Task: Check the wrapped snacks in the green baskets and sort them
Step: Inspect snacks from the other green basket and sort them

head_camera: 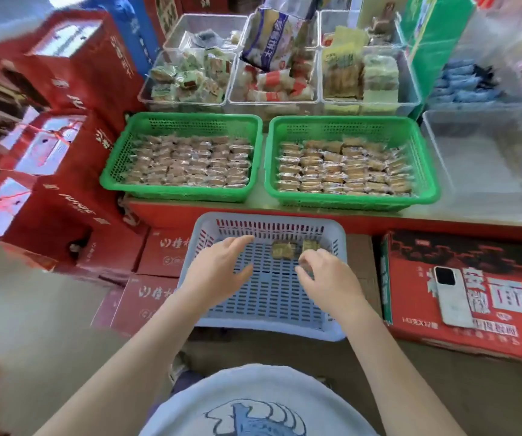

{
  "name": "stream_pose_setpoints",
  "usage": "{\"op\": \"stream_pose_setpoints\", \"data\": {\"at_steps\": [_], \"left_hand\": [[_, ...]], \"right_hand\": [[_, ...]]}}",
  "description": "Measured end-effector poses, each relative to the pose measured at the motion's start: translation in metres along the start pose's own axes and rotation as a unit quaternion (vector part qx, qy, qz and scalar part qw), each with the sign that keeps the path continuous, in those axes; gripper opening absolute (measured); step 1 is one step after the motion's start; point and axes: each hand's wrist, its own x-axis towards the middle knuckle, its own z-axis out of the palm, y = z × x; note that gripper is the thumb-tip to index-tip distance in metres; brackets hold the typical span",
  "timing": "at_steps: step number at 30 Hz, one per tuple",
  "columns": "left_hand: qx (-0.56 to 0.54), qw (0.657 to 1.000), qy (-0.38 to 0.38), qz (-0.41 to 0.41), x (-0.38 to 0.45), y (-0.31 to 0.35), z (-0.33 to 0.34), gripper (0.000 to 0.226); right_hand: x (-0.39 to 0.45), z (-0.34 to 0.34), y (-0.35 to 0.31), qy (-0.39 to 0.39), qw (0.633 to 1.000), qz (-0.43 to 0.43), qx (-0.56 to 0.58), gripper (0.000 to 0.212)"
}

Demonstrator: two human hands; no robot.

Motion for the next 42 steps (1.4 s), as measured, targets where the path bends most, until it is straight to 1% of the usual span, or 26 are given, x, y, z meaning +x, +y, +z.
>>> {"op": "stream_pose_setpoints", "data": {"at_steps": [4, 7, 11, 15, 18, 21, 25, 27, 29, 33, 35, 37, 39, 40, 42], "left_hand": [[-0.009, 1.0, -0.003, 0.005, -0.001, -0.076, -0.007, 0.061], [-0.027, 0.999, -0.012, 0.021, 0.011, -0.142, -0.024, 0.06], [-0.068, 0.997, -0.006, 0.031, 0.031, -0.217, -0.043, 0.06], [-0.098, 0.994, -0.021, 0.038, 0.055, -0.255, -0.054, 0.062], [-0.114, 0.991, -0.029, 0.061, 0.081, -0.268, -0.057, 0.063], [-0.11, 0.991, -0.004, 0.073, 0.105, -0.273, -0.052, 0.061], [-0.119, 0.99, 0.023, 0.068, 0.127, -0.264, -0.041, 0.058], [-0.105, 0.991, 0.01, 0.079, 0.139, -0.258, -0.035, 0.061], [-0.08, 0.992, -0.011, 0.097, 0.151, -0.253, -0.027, 0.064], [-0.048, 0.992, -0.019, 0.113, 0.161, -0.247, -0.014, 0.062], [-0.041, 0.993, -0.012, 0.11, 0.16, -0.248, -0.009, 0.061], [-0.041, 0.993, -0.009, 0.11, 0.161, -0.249, -0.006, 0.061], [-0.043, 0.993, -0.012, 0.109, 0.161, -0.25, -0.006, 0.062], [-0.044, 0.993, -0.014, 0.107, 0.161, -0.25, -0.006, 0.062], [-0.046, 0.994, -0.015, 0.103, 0.162, -0.25, -0.006, 0.062]], "right_hand": [[0.032, 0.025, -0.056, 0.016, 0.997, 0.01, -0.081, 0.023], [0.06, 0.037, -0.109, 0.001, 0.988, 0.04, -0.147, 0.023], [0.095, 0.044, -0.182, -0.04, 0.986, 0.067, -0.15, 0.034], [0.122, 0.049, -0.22, -0.027, 0.986, 0.094, -0.133, 0.032], [0.139, 0.051, -0.22, -0.026, 0.985, 0.12, -0.12, 0.033], [0.164, 0.047, -0.205, -0.02, 0.985, 0.132, -0.106, 0.034], [0.217, 0.036, -0.179, 0.04, 0.988, 0.128, -0.073, 0.033], [0.248, 0.033, -0.167, 0.063, 0.988, 0.128, -0.06, 0.028], [0.274, 0.035, -0.154, 0.066, 0.988, 0.123, -0.069, 0.021], [0.305, 0.047, -0.131, 0.015, 0.985, 0.125, -0.122, 0.011], [0.316, 0.05, -0.127, -0.017, 0.982, 0.118, -0.147, 0.013], [0.326, 0.048, -0.127, -0.048, 0.977, 0.092, -0.185, 0.018], [0.331, 0.045, -0.13, -0.059, 0.971, 0.051, -0.227, 0.009], [0.332, 0.044, -0.132, -0.061, 0.969, 0.031, -0.239, 0.007], [0.332, 0.045, -0.132, -0.059, 0.967, -0.001, -0.248, 0.015]]}}
